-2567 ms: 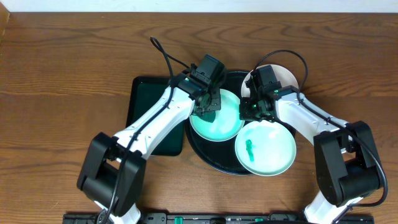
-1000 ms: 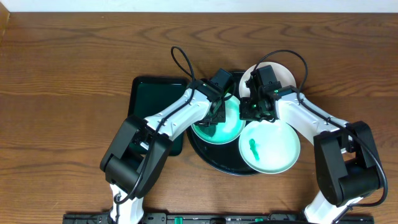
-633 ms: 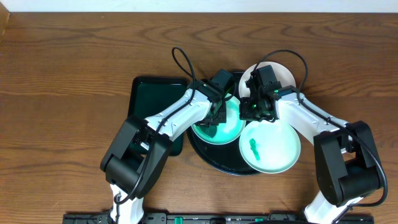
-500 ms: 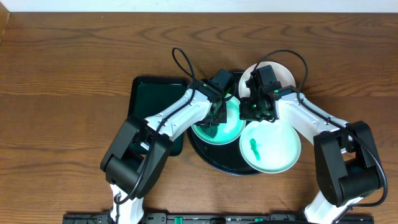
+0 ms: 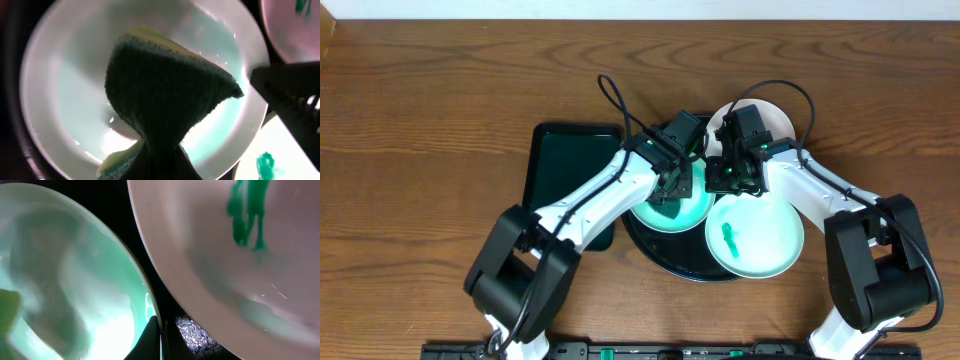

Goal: Clean dirty plates on tray and stack at the side

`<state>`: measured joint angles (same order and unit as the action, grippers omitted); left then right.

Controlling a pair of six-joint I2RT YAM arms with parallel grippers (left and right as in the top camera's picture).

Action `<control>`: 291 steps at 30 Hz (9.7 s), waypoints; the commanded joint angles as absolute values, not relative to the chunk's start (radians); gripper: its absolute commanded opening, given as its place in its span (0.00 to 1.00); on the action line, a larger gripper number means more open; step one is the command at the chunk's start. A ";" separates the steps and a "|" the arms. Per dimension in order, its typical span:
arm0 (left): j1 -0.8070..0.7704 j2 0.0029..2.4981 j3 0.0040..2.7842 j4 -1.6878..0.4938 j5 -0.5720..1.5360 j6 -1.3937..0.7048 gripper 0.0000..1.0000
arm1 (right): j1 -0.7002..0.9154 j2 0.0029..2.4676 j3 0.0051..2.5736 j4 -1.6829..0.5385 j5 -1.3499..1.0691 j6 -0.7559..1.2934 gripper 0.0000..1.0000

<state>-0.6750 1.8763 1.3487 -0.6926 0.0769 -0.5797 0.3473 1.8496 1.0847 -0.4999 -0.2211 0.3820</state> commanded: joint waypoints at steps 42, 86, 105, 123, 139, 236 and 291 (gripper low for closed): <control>-0.651 2.030 1.339 -0.697 0.088 -0.580 0.12 | 0.355 1.851 1.080 -0.497 -0.237 0.377 0.01; -0.551 1.987 1.330 -0.645 0.082 -0.536 0.07 | 0.355 1.851 1.080 -0.498 -0.237 0.377 0.01; -0.541 2.018 1.349 -0.638 0.520 -0.437 0.07 | 0.355 1.851 1.080 -0.497 -0.237 0.377 0.01; -0.540 1.871 1.335 -0.706 0.123 -0.432 0.07 | 0.355 1.851 1.080 -0.497 -0.237 0.377 0.01; -0.577 2.040 1.291 -0.683 0.146 -0.517 0.07 | 0.355 1.851 1.080 -0.497 -0.237 0.377 0.01; -0.579 1.862 1.196 -0.466 -0.012 -0.538 0.08 | 0.355 1.851 1.080 -0.496 -0.237 0.377 0.01; -0.079 1.583 1.031 -0.746 0.076 -0.281 0.08 | 0.355 1.851 1.080 -0.497 -0.237 0.377 0.26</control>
